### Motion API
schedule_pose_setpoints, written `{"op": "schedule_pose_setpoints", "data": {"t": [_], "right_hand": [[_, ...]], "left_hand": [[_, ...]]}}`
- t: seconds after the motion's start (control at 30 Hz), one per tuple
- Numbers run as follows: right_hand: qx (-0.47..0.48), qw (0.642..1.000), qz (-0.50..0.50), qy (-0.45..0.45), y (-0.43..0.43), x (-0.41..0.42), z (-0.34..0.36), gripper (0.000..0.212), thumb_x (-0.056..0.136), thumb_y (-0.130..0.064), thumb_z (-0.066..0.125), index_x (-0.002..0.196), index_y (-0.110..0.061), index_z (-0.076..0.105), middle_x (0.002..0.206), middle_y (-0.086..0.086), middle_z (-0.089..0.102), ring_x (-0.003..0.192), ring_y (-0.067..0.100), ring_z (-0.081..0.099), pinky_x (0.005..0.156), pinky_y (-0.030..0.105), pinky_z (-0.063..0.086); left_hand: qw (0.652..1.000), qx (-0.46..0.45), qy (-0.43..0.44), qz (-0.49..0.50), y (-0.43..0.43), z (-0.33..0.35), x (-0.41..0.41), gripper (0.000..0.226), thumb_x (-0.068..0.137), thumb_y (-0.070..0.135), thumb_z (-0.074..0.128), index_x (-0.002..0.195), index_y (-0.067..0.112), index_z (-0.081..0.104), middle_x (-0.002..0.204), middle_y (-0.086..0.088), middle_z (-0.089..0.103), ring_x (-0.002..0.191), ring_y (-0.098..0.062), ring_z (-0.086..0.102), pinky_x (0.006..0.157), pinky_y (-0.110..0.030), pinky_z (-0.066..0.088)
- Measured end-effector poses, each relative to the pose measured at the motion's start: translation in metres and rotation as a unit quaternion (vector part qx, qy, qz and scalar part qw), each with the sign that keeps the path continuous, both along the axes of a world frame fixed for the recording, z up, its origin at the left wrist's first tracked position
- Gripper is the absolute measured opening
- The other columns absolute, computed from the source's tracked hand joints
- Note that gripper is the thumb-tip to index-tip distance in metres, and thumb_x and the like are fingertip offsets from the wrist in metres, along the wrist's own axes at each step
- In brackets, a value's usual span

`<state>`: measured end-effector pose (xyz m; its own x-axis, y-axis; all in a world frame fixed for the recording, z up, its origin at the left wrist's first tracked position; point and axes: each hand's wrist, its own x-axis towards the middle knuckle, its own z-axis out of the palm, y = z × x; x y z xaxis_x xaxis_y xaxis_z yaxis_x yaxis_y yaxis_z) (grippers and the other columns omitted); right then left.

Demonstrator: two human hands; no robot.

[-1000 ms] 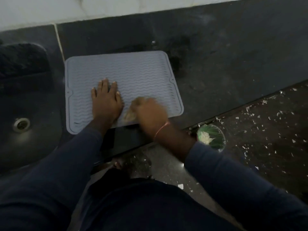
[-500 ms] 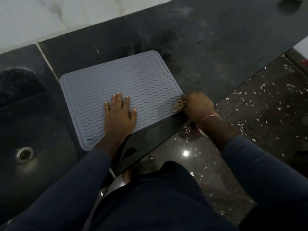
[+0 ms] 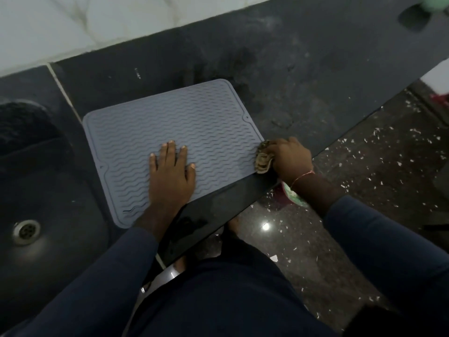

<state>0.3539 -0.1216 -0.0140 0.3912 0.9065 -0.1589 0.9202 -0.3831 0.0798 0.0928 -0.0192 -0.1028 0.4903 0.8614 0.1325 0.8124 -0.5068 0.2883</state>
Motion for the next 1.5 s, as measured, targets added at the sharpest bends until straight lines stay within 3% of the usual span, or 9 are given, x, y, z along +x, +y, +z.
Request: {"op": "schedule_pose_setpoints", "data": {"t": [0.13, 0.23, 0.43, 0.6, 0.7, 0.8, 0.93, 1.27, 1.5], "right_hand": [[0.079, 0.991, -0.059, 0.089, 0.028, -0.026, 0.023, 0.029, 0.083, -0.016, 0.054, 0.105, -0.021, 0.071, 0.104, 0.005, 0.069, 0.098, 0.026, 0.063, 0.080, 0.038, 0.051], [0.150, 0.965, 0.070, 0.202, 0.049, -0.084, 0.017, 0.034, 0.084, -0.017, 0.052, 0.112, -0.022, 0.071, 0.117, 0.000, 0.067, 0.102, 0.022, 0.062, 0.091, 0.036, 0.050], [0.062, 0.965, 0.198, 0.162, 0.041, -0.074, -0.023, 0.031, 0.087, -0.028, 0.060, 0.118, -0.030, 0.066, 0.135, -0.006, 0.057, 0.104, 0.028, 0.053, 0.078, 0.035, 0.046], [-0.004, 1.000, -0.002, 0.020, 0.043, 0.025, 0.001, 0.026, 0.089, -0.021, 0.051, 0.108, -0.018, 0.068, 0.108, 0.010, 0.069, 0.102, 0.034, 0.062, 0.079, 0.041, 0.053], [0.007, 0.999, -0.004, 0.039, 0.059, 0.003, 0.017, 0.024, 0.088, -0.021, 0.053, 0.103, -0.015, 0.071, 0.101, 0.011, 0.070, 0.096, 0.034, 0.066, 0.079, 0.040, 0.053], [0.086, 0.976, 0.116, 0.161, 0.066, -0.063, 0.015, 0.028, 0.090, -0.020, 0.052, 0.111, -0.020, 0.070, 0.115, 0.003, 0.068, 0.102, 0.025, 0.063, 0.090, 0.037, 0.051], [0.018, 0.962, 0.227, 0.150, 0.054, -0.108, -0.007, 0.036, 0.099, -0.030, 0.045, 0.134, -0.030, 0.055, 0.147, -0.007, 0.045, 0.122, 0.024, 0.046, 0.096, 0.032, 0.034], [0.029, 0.998, -0.034, 0.036, 0.074, 0.006, 0.011, 0.024, 0.093, -0.020, 0.049, 0.103, -0.011, 0.068, 0.104, 0.014, 0.068, 0.102, 0.035, 0.063, 0.081, 0.043, 0.052], [0.035, 0.962, 0.203, 0.178, 0.032, -0.087, -0.019, 0.037, 0.092, -0.022, 0.052, 0.127, -0.026, 0.061, 0.143, 0.000, 0.050, 0.111, 0.032, 0.051, 0.085, 0.042, 0.049]], "left_hand": [[1.000, 0.000, -0.002, 0.008, -0.001, 0.002, 0.003, 0.054, 0.096, 0.039, 0.040, 0.141, 0.012, 0.046, 0.152, -0.016, 0.036, 0.142, -0.031, 0.030, 0.116, -0.054, 0.016], [1.000, -0.012, 0.005, 0.003, 0.000, 0.002, 0.001, 0.057, 0.093, 0.040, 0.037, 0.143, 0.012, 0.044, 0.154, -0.016, 0.033, 0.143, -0.031, 0.028, 0.116, -0.054, 0.014], [1.000, -0.003, 0.001, 0.002, 0.001, 0.002, 0.000, 0.059, 0.094, 0.042, 0.033, 0.142, 0.011, 0.045, 0.153, -0.017, 0.034, 0.142, -0.032, 0.030, 0.115, -0.056, 0.017], [1.000, 0.011, -0.008, 0.009, -0.002, 0.002, 0.001, 0.053, 0.095, 0.039, 0.038, 0.140, 0.012, 0.047, 0.151, -0.016, 0.037, 0.141, -0.031, 0.031, 0.115, -0.053, 0.018], [1.000, 0.015, -0.008, 0.013, -0.002, 0.002, 0.003, 0.052, 0.096, 0.038, 0.040, 0.140, 0.012, 0.047, 0.152, -0.015, 0.037, 0.141, -0.030, 0.031, 0.115, -0.053, 0.017], [1.000, 0.013, -0.005, 0.009, -0.002, 0.002, 0.002, 0.054, 0.094, 0.037, 0.039, 0.141, 0.011, 0.046, 0.152, -0.016, 0.036, 0.141, -0.032, 0.031, 0.115, -0.054, 0.017], [1.000, 0.009, 0.013, -0.016, 0.000, 0.001, -0.001, 0.063, 0.087, 0.039, 0.038, 0.143, 0.010, 0.043, 0.152, -0.018, 0.034, 0.142, -0.033, 0.029, 0.114, -0.056, 0.017], [1.000, 0.015, 0.000, 0.015, -0.002, 0.001, 0.002, 0.053, 0.096, 0.038, 0.037, 0.142, 0.012, 0.046, 0.152, -0.015, 0.036, 0.142, -0.030, 0.030, 0.115, -0.052, 0.016], [0.996, -0.016, -0.029, 0.077, -0.004, 0.005, 0.028, 0.050, 0.091, 0.027, 0.038, 0.131, 0.002, 0.052, 0.146, -0.024, 0.041, 0.138, -0.039, 0.034, 0.114, -0.058, 0.017]]}}
